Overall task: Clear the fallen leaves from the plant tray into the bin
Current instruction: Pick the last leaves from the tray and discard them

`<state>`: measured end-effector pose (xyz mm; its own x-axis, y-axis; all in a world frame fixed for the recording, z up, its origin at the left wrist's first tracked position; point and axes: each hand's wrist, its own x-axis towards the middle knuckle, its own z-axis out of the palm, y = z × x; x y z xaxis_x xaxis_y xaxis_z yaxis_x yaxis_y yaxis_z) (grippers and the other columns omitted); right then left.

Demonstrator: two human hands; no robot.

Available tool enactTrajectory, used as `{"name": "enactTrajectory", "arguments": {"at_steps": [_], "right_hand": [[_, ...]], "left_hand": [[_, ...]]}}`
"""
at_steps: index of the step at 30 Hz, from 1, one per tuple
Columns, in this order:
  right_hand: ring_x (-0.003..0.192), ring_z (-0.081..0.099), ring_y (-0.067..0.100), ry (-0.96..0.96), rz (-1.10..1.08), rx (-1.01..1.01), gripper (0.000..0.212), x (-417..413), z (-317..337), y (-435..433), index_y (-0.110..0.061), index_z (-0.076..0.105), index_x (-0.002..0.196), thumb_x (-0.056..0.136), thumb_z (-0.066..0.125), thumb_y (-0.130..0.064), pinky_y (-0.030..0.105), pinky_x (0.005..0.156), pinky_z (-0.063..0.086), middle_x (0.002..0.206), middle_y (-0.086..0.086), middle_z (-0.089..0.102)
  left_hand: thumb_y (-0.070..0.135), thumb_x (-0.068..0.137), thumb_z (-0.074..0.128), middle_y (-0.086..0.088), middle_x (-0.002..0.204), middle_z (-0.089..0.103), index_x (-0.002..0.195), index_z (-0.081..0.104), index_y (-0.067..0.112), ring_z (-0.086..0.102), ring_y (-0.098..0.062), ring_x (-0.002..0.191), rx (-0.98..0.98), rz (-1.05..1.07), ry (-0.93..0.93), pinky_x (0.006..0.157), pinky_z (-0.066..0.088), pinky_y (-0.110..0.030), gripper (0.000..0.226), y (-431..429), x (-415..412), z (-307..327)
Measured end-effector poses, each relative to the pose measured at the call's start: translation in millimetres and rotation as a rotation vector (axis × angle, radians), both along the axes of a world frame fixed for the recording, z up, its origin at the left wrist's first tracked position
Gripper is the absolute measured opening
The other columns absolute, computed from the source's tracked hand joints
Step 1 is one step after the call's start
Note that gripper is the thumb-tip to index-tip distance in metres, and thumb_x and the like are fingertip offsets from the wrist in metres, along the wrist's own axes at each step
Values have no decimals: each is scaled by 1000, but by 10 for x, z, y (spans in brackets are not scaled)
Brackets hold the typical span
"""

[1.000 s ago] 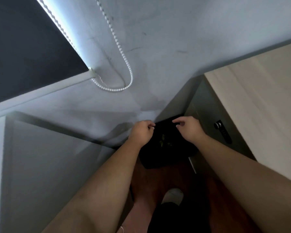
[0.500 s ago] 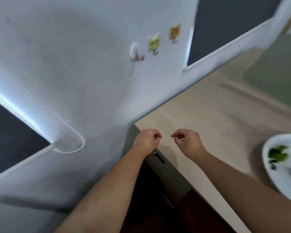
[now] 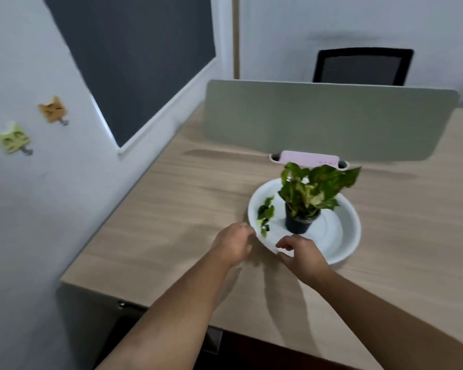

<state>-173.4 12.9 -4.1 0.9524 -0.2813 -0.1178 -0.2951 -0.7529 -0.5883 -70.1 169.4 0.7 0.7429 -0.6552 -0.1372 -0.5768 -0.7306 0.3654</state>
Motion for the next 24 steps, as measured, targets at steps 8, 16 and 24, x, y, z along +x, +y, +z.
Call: {"name": "enactTrajectory", "arguments": {"at_steps": [8, 16, 24], "right_hand": [[94, 60, 26, 120, -25, -72, 26, -149, -263, -340, -16, 67, 95, 79, 54, -2, 28, 76, 44, 99, 7, 65], [87, 61, 24, 186, -46, -70, 29, -243, -225, -708, -17, 67, 84, 71, 55, 6, 28, 71, 47, 94, 7, 68], [97, 59, 24, 175, 97, -116, 25, -244, -184, -617, -17, 67, 99, 76, 58, -9, 34, 82, 50, 103, 7, 67]], "left_hand": [[8, 83, 52, -7, 115, 69, 107, 69, 17, 61, -29, 106, 18, -109, -95, 92, 49, -35, 31, -348, -54, -216], [13, 85, 55, -5, 104, 72, 102, 71, 16, 63, -24, 99, -9, -223, -73, 86, 51, -39, 23, -478, -166, -240], [27, 82, 65, 0, 107, 71, 103, 70, 22, 63, -21, 98, 98, -221, -55, 84, 52, -36, 23, -391, 29, -187]]}}
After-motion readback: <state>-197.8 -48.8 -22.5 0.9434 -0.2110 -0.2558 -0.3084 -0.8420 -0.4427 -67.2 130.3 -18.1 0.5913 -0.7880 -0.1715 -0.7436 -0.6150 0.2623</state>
